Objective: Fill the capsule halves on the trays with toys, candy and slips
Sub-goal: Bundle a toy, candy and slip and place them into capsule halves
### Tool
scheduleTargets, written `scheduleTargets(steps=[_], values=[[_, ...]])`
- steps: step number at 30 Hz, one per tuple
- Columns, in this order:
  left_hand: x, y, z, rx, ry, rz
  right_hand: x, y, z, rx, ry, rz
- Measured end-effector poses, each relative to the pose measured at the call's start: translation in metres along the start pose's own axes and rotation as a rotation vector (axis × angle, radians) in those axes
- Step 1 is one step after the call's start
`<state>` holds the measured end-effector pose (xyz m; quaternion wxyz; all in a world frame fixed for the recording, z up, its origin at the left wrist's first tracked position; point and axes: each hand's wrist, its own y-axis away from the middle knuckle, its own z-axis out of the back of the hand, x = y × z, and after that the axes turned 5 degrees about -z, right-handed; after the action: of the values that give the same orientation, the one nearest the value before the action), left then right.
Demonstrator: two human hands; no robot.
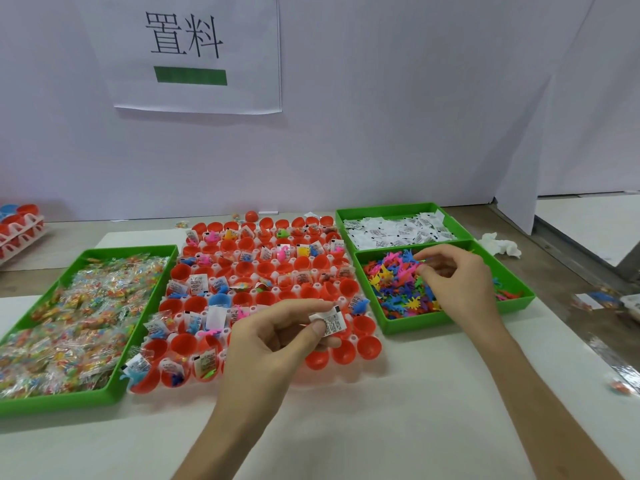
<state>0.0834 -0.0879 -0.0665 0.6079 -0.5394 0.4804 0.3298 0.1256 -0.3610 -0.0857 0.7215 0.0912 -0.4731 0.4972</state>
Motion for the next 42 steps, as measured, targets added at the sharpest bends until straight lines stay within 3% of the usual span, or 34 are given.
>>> scheduleTargets(steps=[5, 10, 19, 26, 30, 34, 42], values=[[0.001, -0.001, 0.001, -0.008, 0.019, 0.003, 0.002, 0.000, 0.005, 0.148, 0.128, 0.020], [0.002, -0.001, 0.001, -0.009, 0.020, 0.000, -0.005, 0.000, 0.010, 0.299, 0.480, -0.062], [0.004, 0.000, 0.000, -0.004, 0.003, 0.003, -0.002, 0.002, 0.007, 0.289, 0.443, -0.072], [0.005, -0.001, 0.001, -0.006, 0.006, 0.001, 0.000, -0.004, 0.012, 0.199, 0.053, -0.001], [0.006, -0.001, 0.002, -0.009, 0.011, 0.000, 0.011, -0.003, 0.013, 0.216, -0.369, -0.072], [0.006, -0.001, 0.002, -0.014, -0.005, 0.003, 0.030, 0.010, 0.005, 0.395, -0.742, -0.158], [0.006, -0.002, 0.003, -0.070, 0.003, 0.005, 0.071, 0.045, -0.012, 0.706, -0.829, -0.122]])
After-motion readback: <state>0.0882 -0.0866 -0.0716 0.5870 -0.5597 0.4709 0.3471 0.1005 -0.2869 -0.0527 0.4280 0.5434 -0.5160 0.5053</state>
